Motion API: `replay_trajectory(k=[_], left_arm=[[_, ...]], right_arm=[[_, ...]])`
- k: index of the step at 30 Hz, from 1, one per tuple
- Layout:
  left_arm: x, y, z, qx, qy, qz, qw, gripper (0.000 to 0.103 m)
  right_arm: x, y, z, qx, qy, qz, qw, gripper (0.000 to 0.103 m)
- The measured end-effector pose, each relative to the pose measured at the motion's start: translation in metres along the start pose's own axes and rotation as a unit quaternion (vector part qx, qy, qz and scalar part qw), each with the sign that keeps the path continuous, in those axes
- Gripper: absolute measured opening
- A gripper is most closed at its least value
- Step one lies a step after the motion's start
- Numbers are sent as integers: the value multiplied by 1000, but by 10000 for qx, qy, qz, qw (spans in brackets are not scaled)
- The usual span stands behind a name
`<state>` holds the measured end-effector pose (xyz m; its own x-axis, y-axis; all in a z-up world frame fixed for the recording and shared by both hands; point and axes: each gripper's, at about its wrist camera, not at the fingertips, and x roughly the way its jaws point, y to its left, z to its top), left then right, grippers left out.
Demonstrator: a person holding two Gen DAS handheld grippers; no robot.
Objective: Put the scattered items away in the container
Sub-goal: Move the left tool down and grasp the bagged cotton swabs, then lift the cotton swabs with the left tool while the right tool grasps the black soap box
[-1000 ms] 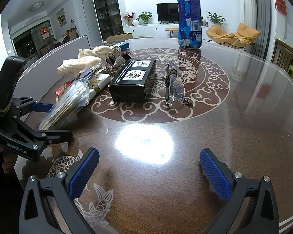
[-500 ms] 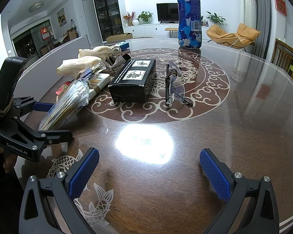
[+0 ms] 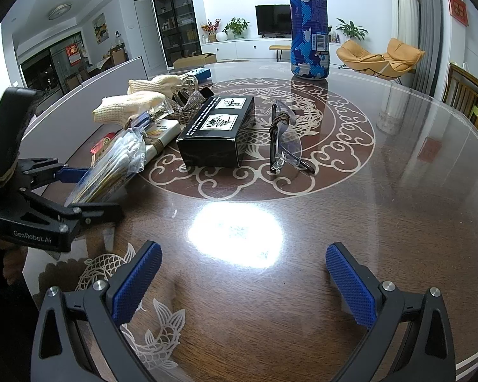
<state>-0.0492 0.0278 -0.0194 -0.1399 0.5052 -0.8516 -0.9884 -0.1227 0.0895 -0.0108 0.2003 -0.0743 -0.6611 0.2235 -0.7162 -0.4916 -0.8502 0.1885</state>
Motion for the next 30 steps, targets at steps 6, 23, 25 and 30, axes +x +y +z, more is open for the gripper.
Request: replay_trajectory(k=[6, 23, 25, 30], left_arm=[[-11, 5, -13, -127, -116, 73, 9998, 49], [-34, 31, -53, -489, -55, 365, 9981, 49], [-34, 36, -53, -543, -52, 404, 9977, 49], [-33, 47, -53, -740, -51, 540, 9958, 50]], right_arm=[[1, 0, -1, 283, -33, -216, 9994, 103], [4, -1, -1, 364, 26, -282, 9989, 103], [5, -1, -1, 373, 39, -291, 9989, 103], [6, -2, -1, 406, 73, -315, 9987, 103]])
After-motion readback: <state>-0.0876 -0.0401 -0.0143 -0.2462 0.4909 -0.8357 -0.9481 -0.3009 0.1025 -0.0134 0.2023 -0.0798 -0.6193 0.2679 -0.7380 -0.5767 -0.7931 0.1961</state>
